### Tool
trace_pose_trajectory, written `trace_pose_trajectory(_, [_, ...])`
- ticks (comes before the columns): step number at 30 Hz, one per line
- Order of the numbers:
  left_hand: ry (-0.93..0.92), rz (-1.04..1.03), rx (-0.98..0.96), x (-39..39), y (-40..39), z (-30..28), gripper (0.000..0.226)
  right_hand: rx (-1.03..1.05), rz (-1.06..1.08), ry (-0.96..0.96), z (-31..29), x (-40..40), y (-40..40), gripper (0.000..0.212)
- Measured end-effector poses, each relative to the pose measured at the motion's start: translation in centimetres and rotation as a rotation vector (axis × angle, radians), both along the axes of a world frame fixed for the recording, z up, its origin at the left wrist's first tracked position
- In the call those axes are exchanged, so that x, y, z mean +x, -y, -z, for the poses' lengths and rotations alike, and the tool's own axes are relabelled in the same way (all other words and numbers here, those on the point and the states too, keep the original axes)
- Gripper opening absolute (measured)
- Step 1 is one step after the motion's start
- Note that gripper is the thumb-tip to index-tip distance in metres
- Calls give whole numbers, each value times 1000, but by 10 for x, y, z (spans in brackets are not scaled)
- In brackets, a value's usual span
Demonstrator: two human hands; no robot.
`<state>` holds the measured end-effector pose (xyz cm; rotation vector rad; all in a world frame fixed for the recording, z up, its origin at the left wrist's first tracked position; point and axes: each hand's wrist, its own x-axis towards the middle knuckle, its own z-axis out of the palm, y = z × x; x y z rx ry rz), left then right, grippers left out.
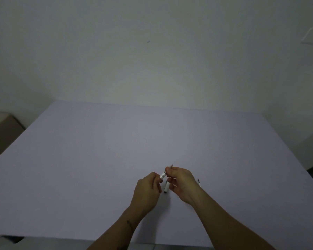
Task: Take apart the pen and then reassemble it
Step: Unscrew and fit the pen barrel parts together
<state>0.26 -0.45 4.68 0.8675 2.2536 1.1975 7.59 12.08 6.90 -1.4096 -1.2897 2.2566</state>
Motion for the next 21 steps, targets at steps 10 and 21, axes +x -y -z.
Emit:
trace_pose_trajectory(10, [10, -12, -29, -3, 2, 2, 28, -51, -78, -27, 1, -5, -2, 23])
trace_pose_trajectory(21, [16, -36, -56, -4, 1, 1, 24, 9, 39, -81, 2, -9, 0, 44])
